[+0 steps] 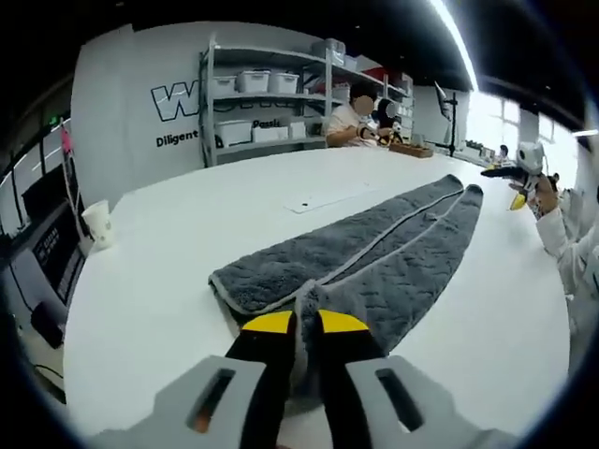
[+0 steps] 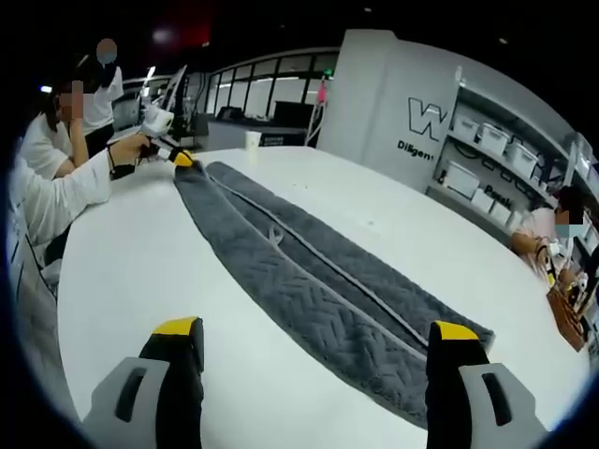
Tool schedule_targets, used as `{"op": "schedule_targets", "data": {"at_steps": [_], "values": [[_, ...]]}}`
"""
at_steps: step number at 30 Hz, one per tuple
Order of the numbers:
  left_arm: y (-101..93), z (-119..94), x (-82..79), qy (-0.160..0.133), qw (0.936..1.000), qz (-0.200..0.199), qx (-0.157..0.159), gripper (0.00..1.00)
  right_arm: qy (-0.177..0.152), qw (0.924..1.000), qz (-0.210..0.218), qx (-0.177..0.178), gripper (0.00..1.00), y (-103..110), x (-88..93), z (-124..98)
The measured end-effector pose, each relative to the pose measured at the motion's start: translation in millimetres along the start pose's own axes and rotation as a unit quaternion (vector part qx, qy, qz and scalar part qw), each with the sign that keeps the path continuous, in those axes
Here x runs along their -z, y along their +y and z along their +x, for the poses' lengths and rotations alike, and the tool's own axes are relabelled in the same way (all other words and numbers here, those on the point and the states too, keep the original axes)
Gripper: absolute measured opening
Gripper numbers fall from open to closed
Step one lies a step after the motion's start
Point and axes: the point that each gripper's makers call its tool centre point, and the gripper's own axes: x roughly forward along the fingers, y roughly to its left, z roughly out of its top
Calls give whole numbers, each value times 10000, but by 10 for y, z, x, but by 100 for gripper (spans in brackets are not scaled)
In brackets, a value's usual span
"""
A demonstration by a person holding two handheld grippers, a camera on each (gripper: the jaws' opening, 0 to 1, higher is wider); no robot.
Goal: Open the folded towel by lifting each exposed corner and separating the folded layers until the towel lies flat within the target outline without major curled edges
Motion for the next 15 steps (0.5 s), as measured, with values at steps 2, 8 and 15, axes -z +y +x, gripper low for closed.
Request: {"op": "schedule_targets", "data": {"at_steps": [2,8,15], "values": [[-35,-49,-9,-99,9999,80,81,7,-18,10000,10,11,99,-3,-9,-8],[-197,-184,-27,-303,9941,987,340,7,-49,10000,-1,64,99,-12,-50,-52],[-360,-342,9,-540,9895,1190,616,7,-89,9999,-75,117,99,10,-123,-108]]}}
